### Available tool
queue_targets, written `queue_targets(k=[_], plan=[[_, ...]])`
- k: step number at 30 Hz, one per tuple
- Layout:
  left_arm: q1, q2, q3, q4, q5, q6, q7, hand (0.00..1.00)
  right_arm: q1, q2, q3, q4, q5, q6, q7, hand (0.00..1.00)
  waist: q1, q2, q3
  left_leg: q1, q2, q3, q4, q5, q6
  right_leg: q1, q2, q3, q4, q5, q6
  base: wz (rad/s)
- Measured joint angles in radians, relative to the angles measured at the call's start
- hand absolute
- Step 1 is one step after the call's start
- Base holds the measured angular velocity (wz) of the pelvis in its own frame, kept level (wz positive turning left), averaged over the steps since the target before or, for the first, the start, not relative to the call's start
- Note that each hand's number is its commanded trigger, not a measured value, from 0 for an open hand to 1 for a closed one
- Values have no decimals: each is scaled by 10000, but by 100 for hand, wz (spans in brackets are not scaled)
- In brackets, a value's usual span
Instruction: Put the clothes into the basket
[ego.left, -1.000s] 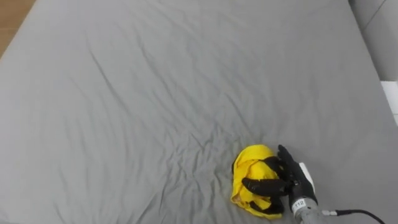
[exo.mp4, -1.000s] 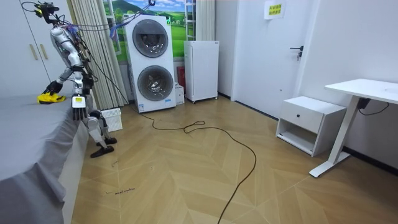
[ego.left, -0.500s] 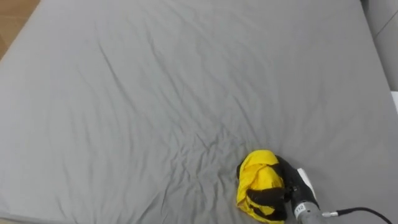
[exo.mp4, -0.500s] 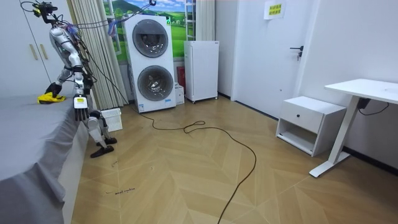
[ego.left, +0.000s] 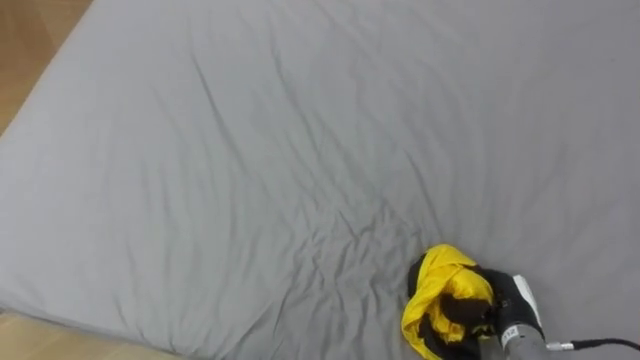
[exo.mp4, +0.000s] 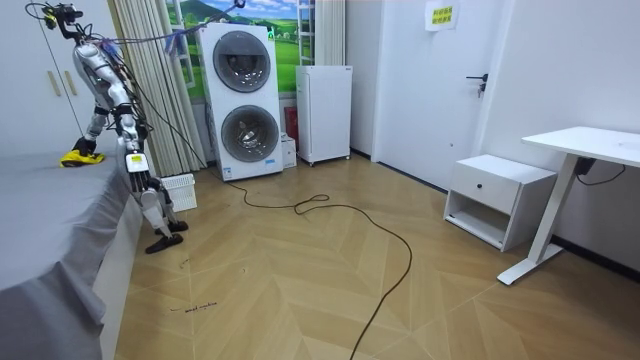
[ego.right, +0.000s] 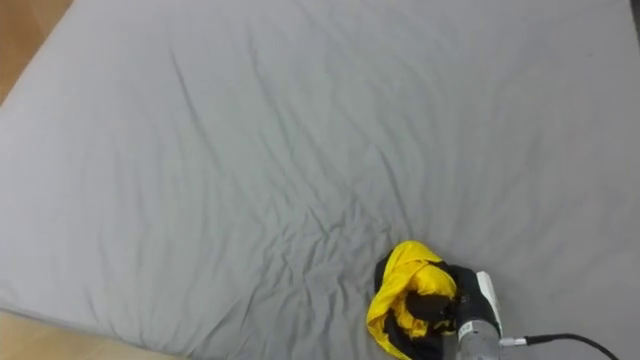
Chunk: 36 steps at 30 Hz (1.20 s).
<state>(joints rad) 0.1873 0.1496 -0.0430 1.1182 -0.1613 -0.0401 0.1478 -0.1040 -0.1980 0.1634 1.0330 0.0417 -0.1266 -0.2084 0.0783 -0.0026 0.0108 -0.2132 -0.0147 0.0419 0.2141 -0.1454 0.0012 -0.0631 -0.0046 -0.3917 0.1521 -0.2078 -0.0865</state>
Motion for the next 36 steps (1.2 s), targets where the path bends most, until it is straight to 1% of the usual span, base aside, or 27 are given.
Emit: queue_targets(k=[2, 3, 4, 5, 7, 8, 9, 10, 11, 12, 13, 14, 15, 17, 18, 19, 20, 21, 23, 26, 27, 28, 30, 31, 32, 33, 36], plan=[[1, 3, 7, -53, 13, -41, 11, 0, 36, 0, -20, -30, 276, 84, 6, 100, 20, -65, -4, 218, -12, -9, -142, 13, -9, 145, -5, 26, -5, -2, 5, 0], [1, 4, 13, -172, 37, -33, 35, 0, 84, 0, -55, -89, 438, 142, 20, 100, -44, -126, 4, 346, -20, 5, -181, 12, -8, 249, -16, 54, -5, -9, 19, 0], [3, 4, 15, -248, 55, -32, 37, 0, 112, 9, -112, -105, 468, 170, 33, 100, -59, -138, -3, 376, -27, 8, -181, 12, -7, 284, -21, 54, -5, -11, 24, 4], [3, 3, 21, -405, 153, -36, 37, 0, 146, 11, -150, -168, 495, 227, 38, 100, -87, -176, 7, 463, -43, 20, -221, 13, -5, 362, -35, 83, -2, -19, 47, 3], [-47, 7, 51, -466, 235, -57, 59, 0, 296, 15, -172, -571, 558, 437, 59, 100, -151, -242, 23, 645, -72, 91, -316, 34, 27, 489, -75, 98, 1, -52, 104, -4], [-48, 6, 51, -469, 240, -56, 102, 0, 405, 14, -218, -848, 622, 521, 116, 100, -206, -284, 35, 833, -86, 163, -400, 38, 34, 602, -97, 159, 1, -71, 138, -21], [-36, 1, 149, -515, 315, -50, 112, 0, 541, -1, -399, -1289, 653, 682, 180, 100, -220, -346, 28, 1014, -87, 304, -488, 40, 40, 698, -111, 312, 12, -78, 150, -27], [-26, -6, 281, -615, 413, -49, 112, 0, 617, -16, -537, -1688, 656, 832, 211, 100, -260, -376, 22, 1047, -86, 368, -493, 40, 40, 715, -120, 350, 14, -79, 151, -29], [1, 1, 524, -707, 469, -52, 119, 0, 682, -69, -822, -2383, 694, 893, 221, 100, -395, -414, 25, 1108, -91, 406, -501, 40, 43, 743, -125, 418, 10, -79, 152, -21], [-45, 19, 714, -694, 472, -46, 147, 0, 672, -159, -1085, -2959, 737, 867, 203, 100, -510, -454, 16, 1260, -98, 457, -530, 37, 48, 847, -128, 605, 9, -76, 156, -21], [-61, 20, 793, -693, 471, -46, 156, 0, 660, -201, -1200, -3107, 783, 791, 166, 100, -559, -479, 5, 1376, -95, 531, -550, 37, 49, 921, -128, 729, 10, -73, 161, -31], [-62, 21, 811, -676, 468, -21, 168, 0, 628, -250, -1472, -3195, 926, 627, 121, 100, -580, -525, -9, 1710, -83, 701, -596, 28, 62, 1095, -130, 982, -8, -61, 183, -39], [-22, -4, 836, -622, 463, 130, 190, 0, 726, -301, -1755, -3551, 982, 654, 76, 100, -650, -547, -42, 1957, -66, 867, -634, 3, 93, 1280, -139, 1128, 3, -74, 229, -36], [127, -9, 1010, -679, 569, 224, 172, 0, 950, -385, -2176, -4593, 1031, 742, 43, 100, -825, -547, -41, 2067, 2, 1068, -632, -38, 142, 1338, -150, 1244, 10, -99, 272, -30], [220, 19, 1111, -769, 770, 322, 170, 0, 961, -476, -2390, -5075, 1078, 740, 10, 100, -973, -560, -34, 2084, 14, 1187, -634, -41, 145, 1310, -146, 1414, 6, -98, 273, -29], [229, 23, 1171, -767, 775, 379, 168, 0, 943, -526, -2495, -5214, 1117, 728, 7, 100, -1050, -559, -34, 2109, 18, 1242, -635, -46, 153, 1312, -144, 1487, 9, -94, 279, -28], [230, 25, 1196, -759, 775, 497, 179, 0, 953, -625, -2684, -5370, 1150, 728, -10, 100, -1111, -568, -31, 2182, 24, 1322, -636, -51, 159, 1334, -139, 1652, 31, -94, 280, -34], [259, 20, 1200, -752, 796, 620, 181, 0, 976, -739, -2785, -5452, 1152, 745, -21, 100, -1114, -580, -26, 2255, 37, 1500, -636, -56, 166, 1332, -127, 1873, 67, -94, 279, -38], [281, 33, 1214, -732, 866, 720, 181, 0, 1091, -852, -2941, -5545, 1168, 782, -1, 100, -1196, -576, -21, 2315, 37, 1562, -635, -64, 178, 1316, -113, 2033, 128, -94, 279, -28], [443, 67, 1216, -729, 909, 798, 190, 0, 1265, -855, -3152, -5589, 1243, 979, -6, 100, -1277, -585, -15, 2490, 43, 1786, -628, -76, 198, 1305, -44, 2555, 182, -98, 276, -26], [449, 72, 1281, -730, 986, 860, 186, 0, 1431, -854, -3261, -5729, 1275, 1065, -7, 100, -1326, -581, -17, 2524, 52, 1800, -630, -81, 205, 1306, -26, 2644, 195, -90, 289, -22], [452, 72, 1325, -730, 1055, 872, 174, 0, 1513, -851, -3347, -5789, 1300, 1069, 8, 100, -1357, -580, -18, 2534, 59, 1808, -630, -82, 207, 1306, -12, 2692, 193, -84, 298, -14], [510, 66, 1571, -732, 1170, 1059, 127, 0, 1591, -852, -3768, -5794, 1588, 1071, 32, 100, -1478, -570, -20, 2633, 174, 2053, -641, -107, 239, 1313, 46, 2953, 187, -18, 326, -25], [530, 68, 1605, -732, 1172, 1114, 125, 0, 1592, -853, -3890, -5799, 1661, 1071, 30, 100, -1561, -570, -19, 2648, 184, 2084, -641, -109, 240, 1318, 56, 2990, 176, 7, 327, -24], [584, 69, 1637, -729, 1171, 1221, 143, 0, 1638, -854, -4175, -5822, 1901, 1067, 18, 100, -1733, -565, -16, 2669, 192, 2134, -643, -112, 245, 1328, 64, 3030, 174, 32, 327, -18], [622, 69, 1677, -673, 1171, 1245, 151, 0, 1724, -860, -4489, -5809, 2175, 1067, -52, 100, -1813, -554, -10, 2706, 204, 2205, -645, -122, 248, 1329, 72, 3095, 189, 44, 327, -17], [695, 69, 1709, -657, 1238, 1342, 153, 0, 2032, -859, -5059, -5752, 2335, 1068, -364, 100, -1935, -480, 20, 2736, 252, 2313, -644, -158, 241, 1283, 115, 3241, 193, 81, 313, -17]])
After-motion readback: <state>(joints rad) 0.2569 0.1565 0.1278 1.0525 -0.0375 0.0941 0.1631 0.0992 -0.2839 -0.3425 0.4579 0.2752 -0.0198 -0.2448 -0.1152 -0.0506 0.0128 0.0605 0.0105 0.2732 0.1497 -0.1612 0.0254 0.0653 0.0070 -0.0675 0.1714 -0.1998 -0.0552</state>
